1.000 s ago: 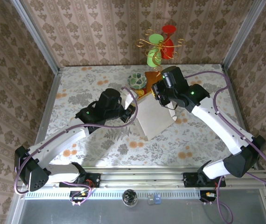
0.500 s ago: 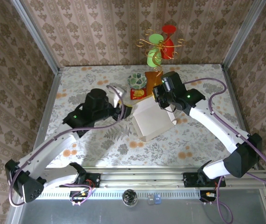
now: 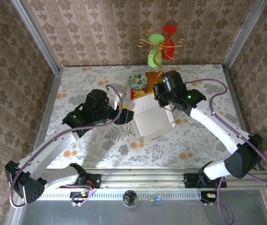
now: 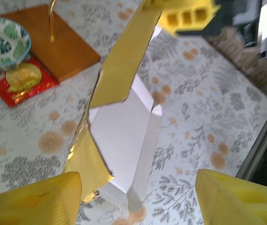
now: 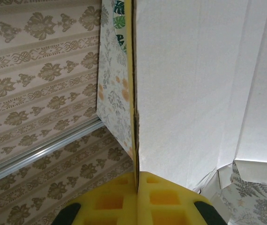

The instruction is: Fold the paper box

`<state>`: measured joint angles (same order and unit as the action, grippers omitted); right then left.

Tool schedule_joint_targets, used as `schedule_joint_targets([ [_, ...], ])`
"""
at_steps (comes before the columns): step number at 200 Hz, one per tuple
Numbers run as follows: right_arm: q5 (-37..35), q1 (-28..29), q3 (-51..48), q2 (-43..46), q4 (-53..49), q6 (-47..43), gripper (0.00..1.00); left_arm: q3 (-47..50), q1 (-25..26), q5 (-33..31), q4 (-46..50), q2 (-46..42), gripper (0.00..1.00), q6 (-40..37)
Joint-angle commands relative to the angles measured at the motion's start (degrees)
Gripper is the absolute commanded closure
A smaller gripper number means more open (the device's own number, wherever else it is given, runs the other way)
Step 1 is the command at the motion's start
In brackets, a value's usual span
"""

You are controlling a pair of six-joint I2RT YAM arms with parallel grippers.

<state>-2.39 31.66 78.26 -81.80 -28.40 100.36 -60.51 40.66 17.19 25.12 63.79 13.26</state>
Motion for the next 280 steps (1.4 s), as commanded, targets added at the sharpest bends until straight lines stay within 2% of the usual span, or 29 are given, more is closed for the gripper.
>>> schedule_joint_targets([
  [1,-0.78,-0.28,-0.73,0.59,0.48,0.69,1.00,-1.81,-1.24,-4.84,3.65,2.04,0.39,-2.31],
  [29,-0.61,-0.28,-1.61,1.25,0.37,-0.07,1.00,-1.63,-3.38,-7.74,3.54,3.74,0.48,-4.05],
  [65,0.38,-0.15,-4.12,1.39,2.36,-1.68,1.00,-0.42,-5.40,-6.97,0.43,4.87,0.60,-4.03],
  [79,0.05,0.06,-5.09,1.51,2.90,-2.07,1.00,-0.27,-5.64,-6.84,-0.22,5.62,0.62,-3.78],
  [109,-1.35,0.16,-8.20,1.56,7.25,-3.23,1.00,1.00,-5.77,-5.81,-1.54,5.83,0.60,-2.46],
  [142,-3.08,0.24,-13.82,0.92,18.67,-6.20,1.00,3.54,-6.41,-7.05,-1.70,3.46,0.48,-0.20],
  [160,-3.83,0.24,-17.38,0.59,24.19,-7.95,1.00,6.00,-9.32,-7.39,-0.88,1.63,0.42,2.58],
  [194,-3.73,0.29,-22.07,0.68,31.40,-11.19,1.00,11.50,-16.30,-1.78,-1.33,-1.69,0.46,6.59],
  [280,1.50,-1.30,-33.33,-2.03,47.80,-15.27,1.00,20.55,-15.64,-0.49,-8.17,-1.29,0.59,7.94],
])
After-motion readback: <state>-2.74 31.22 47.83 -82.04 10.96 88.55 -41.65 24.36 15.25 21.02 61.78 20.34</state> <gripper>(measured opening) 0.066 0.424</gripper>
